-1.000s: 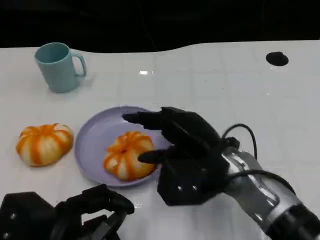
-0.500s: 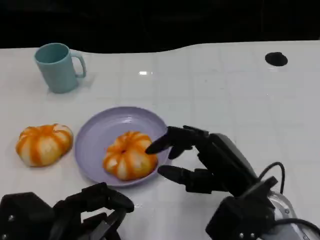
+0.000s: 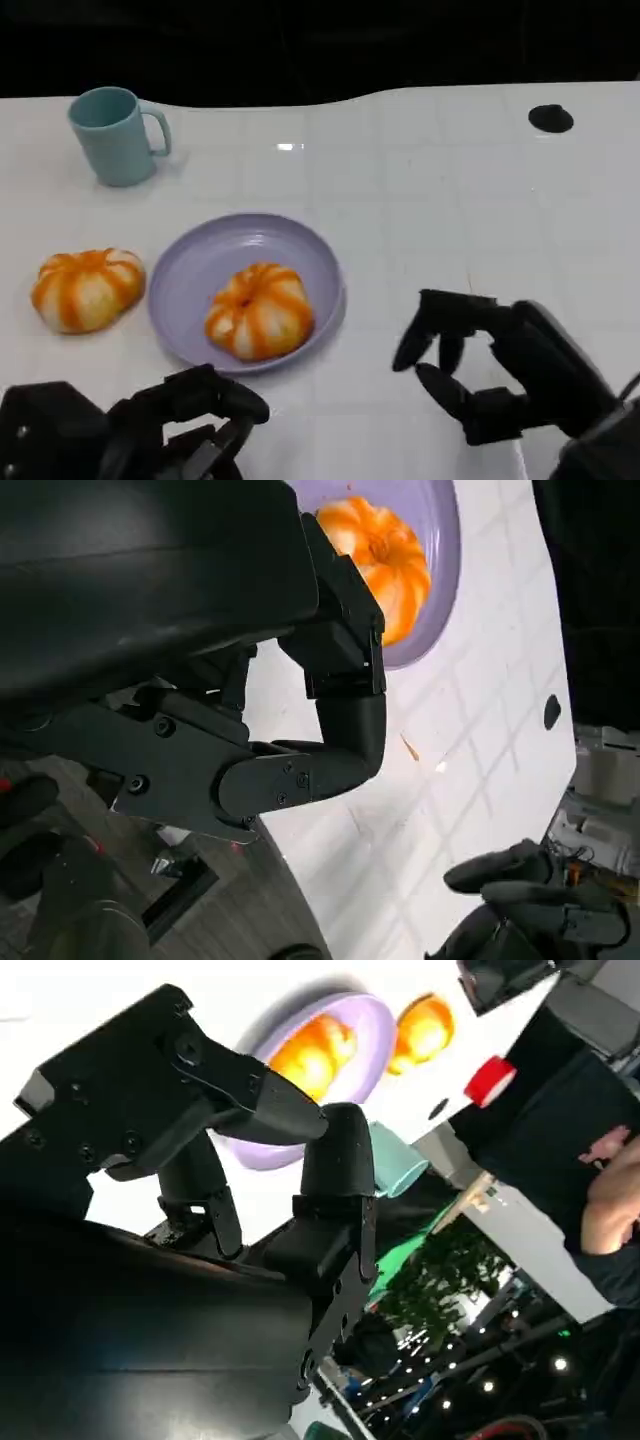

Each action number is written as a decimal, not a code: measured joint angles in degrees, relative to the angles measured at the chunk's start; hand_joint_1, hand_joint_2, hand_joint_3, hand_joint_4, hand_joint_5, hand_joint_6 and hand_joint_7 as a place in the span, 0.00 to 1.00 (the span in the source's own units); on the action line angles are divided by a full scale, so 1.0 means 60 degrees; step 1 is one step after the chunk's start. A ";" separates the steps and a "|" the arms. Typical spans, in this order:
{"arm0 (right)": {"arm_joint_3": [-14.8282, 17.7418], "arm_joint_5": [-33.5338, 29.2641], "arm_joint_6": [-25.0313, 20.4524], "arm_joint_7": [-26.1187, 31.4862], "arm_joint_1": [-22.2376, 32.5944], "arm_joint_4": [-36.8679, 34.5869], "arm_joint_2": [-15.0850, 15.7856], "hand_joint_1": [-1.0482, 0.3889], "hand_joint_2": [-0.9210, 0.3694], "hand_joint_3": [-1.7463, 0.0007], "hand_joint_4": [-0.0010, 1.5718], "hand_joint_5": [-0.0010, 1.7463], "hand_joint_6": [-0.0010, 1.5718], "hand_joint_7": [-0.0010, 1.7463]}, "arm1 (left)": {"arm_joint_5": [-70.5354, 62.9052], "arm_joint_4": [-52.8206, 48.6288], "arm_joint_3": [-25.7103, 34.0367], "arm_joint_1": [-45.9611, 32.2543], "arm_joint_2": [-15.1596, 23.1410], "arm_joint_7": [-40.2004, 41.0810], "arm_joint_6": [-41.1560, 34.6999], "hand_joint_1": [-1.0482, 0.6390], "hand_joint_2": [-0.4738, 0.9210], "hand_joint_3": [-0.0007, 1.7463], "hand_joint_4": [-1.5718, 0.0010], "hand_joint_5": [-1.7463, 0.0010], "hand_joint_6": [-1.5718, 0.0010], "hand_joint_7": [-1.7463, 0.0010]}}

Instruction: Grasp the bread from the table and place it into the plate.

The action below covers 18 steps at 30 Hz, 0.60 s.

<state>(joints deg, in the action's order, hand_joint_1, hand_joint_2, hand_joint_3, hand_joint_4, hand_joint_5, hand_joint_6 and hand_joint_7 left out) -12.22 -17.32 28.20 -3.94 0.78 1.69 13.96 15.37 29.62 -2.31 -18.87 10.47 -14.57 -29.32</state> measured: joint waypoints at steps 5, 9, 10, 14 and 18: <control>0.0384 0.0048 0.0135 -0.0040 0.0612 0.0322 0.0234 0.59 0.47 0.22 0.51 0.98 0.51 0.78 | 0.0007 -0.0007 0.0000 0.0026 0.0001 0.0003 -0.0013 0.39 1.00 0.30 0.59 0.00 0.61 0.26; 0.0746 0.0239 0.0098 -0.0106 0.1072 0.0691 0.0317 0.61 0.46 0.23 0.53 1.00 0.50 0.78 | 0.0050 -0.0003 0.0007 0.0048 -0.0015 0.0012 -0.0216 0.39 1.00 0.30 0.59 0.00 0.62 0.26; 0.0834 0.0286 -0.0021 -0.0176 0.1196 0.0872 0.0328 0.61 0.46 0.24 0.54 1.00 0.50 0.79 | 0.0089 -0.0002 0.0013 0.0054 -0.0018 0.0011 -0.0225 0.39 1.00 0.30 0.59 0.00 0.62 0.26; 0.1061 0.0333 -0.0637 -0.0424 0.1713 0.1548 0.0387 0.61 0.44 0.26 0.56 1.00 0.50 0.79 | 0.0164 -0.0001 0.0027 0.0072 -0.0026 0.0011 -0.0247 0.39 1.00 0.30 0.59 0.00 0.62 0.25; 0.1292 0.0246 -0.1190 -0.0526 0.2180 0.2223 0.0393 0.62 0.44 0.26 0.57 1.00 0.51 0.80 | 0.0218 -0.0001 0.0065 0.0086 -0.0018 0.0012 -0.0251 0.38 1.00 0.29 0.59 0.00 0.62 0.25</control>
<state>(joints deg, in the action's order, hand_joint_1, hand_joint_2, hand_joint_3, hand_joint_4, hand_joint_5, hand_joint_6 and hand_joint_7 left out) -4.47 -15.85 21.06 -7.09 13.85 15.03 16.32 16.68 29.61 -1.92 -18.35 10.37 -14.50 -30.82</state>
